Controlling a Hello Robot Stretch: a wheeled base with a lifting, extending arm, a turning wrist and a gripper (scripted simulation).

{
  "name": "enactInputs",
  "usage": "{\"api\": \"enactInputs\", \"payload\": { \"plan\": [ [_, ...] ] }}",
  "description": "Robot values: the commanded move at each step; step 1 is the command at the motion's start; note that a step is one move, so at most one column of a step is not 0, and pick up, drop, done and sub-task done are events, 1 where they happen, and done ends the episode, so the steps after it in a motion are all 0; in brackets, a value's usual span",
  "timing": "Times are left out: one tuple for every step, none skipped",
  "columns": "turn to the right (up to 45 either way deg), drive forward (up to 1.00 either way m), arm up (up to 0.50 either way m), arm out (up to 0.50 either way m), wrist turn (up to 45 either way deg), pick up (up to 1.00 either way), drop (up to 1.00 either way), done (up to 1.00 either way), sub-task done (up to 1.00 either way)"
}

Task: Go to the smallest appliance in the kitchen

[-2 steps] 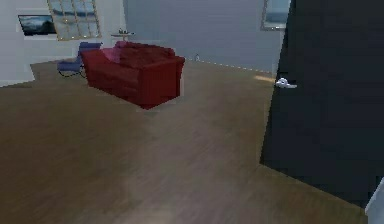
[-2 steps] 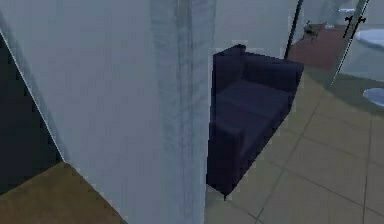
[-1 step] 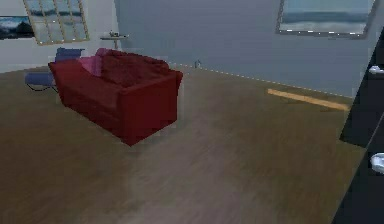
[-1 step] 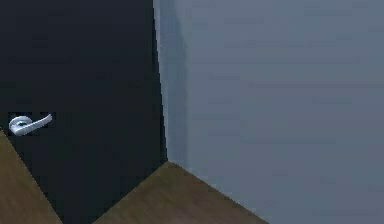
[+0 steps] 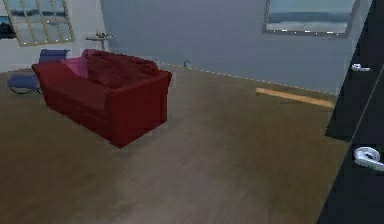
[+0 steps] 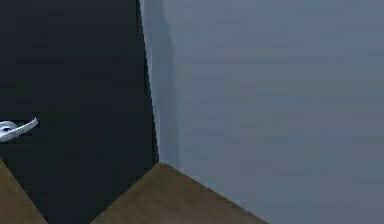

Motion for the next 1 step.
{"api": "enactInputs", "payload": {
  "plan": [
    [0.0,0.85,0.0,0.0,0.0,0.0,0.0,0.0,0.0]
  ]
}}
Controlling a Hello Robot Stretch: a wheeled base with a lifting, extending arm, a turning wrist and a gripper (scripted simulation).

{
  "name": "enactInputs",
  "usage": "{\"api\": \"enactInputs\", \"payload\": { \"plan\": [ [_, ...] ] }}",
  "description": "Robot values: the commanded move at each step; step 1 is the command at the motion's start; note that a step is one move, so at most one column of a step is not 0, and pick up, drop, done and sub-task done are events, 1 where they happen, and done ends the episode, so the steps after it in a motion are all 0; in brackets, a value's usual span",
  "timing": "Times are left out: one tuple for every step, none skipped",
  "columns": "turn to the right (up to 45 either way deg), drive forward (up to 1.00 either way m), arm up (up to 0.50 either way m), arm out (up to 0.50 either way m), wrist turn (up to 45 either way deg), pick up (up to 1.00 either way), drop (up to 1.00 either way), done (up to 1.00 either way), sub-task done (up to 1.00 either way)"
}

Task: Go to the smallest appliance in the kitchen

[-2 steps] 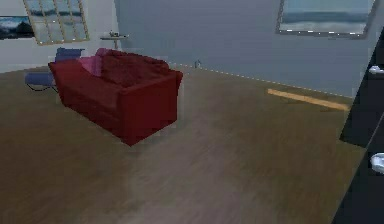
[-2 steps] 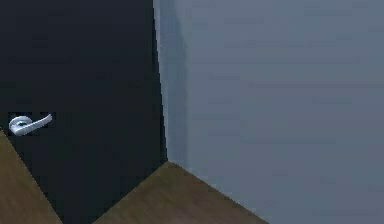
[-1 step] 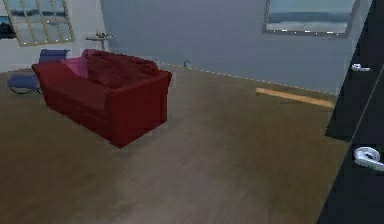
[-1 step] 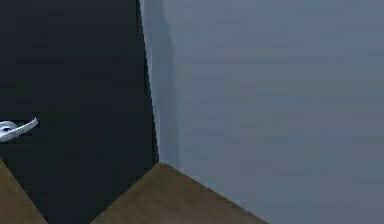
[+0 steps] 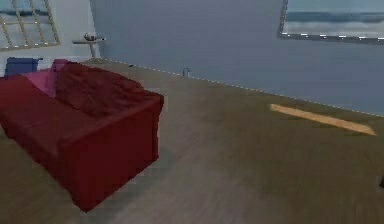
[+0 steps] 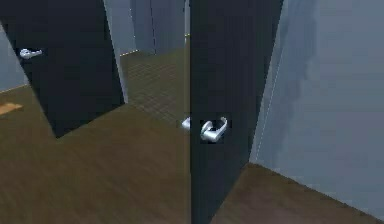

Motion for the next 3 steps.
{"api": "enactInputs", "payload": {
  "plan": [
    [33.0,0.0,0.0,0.0,0.0,0.0,0.0,0.0,0.0],
    [0.0,0.65,0.0,0.0,0.0,0.0,0.0,0.0,0.0],
    [45.0,0.0,0.0,0.0,0.0,0.0,0.0,0.0,0.0]
  ]
}}
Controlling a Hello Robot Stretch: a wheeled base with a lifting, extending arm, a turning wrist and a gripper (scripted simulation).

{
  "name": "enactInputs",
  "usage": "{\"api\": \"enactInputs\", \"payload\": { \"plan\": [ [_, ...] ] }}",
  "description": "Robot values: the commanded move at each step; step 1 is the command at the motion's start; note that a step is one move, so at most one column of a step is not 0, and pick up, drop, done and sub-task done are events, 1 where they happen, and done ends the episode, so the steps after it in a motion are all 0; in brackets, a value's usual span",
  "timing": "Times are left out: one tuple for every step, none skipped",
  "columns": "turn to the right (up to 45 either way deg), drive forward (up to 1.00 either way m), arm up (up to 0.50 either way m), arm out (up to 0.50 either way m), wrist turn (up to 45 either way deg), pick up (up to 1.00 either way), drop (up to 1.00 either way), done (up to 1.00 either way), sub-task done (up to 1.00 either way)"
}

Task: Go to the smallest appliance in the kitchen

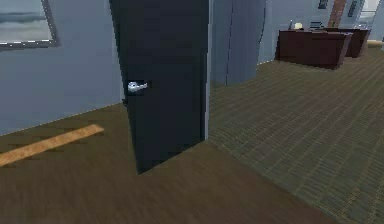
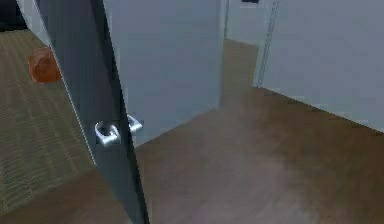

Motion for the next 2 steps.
{"api": "enactInputs", "payload": {
  "plan": [
    [0.0,0.5,0.0,0.0,0.0,0.0,0.0,0.0,0.0],
    [27.0,0.0,0.0,0.0,0.0,0.0,0.0,0.0,0.0]
  ]
}}
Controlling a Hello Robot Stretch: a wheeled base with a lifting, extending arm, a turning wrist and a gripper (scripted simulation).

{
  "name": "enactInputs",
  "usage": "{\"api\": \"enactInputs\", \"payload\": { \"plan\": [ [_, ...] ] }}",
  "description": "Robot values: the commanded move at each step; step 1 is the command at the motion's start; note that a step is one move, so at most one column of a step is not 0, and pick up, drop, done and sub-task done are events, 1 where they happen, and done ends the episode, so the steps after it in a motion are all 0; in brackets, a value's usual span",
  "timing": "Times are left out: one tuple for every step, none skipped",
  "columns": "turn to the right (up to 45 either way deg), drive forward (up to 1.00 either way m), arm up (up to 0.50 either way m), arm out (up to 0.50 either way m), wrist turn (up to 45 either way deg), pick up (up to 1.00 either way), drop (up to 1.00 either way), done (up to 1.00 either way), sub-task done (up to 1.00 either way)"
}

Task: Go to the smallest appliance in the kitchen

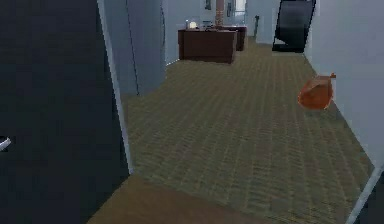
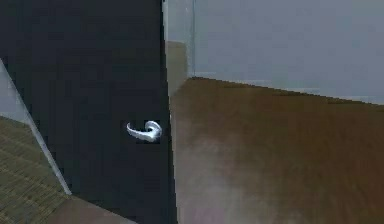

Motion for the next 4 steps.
{"api": "enactInputs", "payload": {
  "plan": [
    [0.0,1.0,0.0,0.0,0.0,0.0,0.0,0.0,0.0],
    [3.0,0.0,0.0,0.0,0.0,0.0,0.0,0.0,0.0],
    [0.0,0.5,0.0,0.0,0.0,0.0,0.0,0.0,0.0],
    [-21.0,0.0,0.0,0.0,0.0,0.0,0.0,0.0,0.0]
  ]
}}
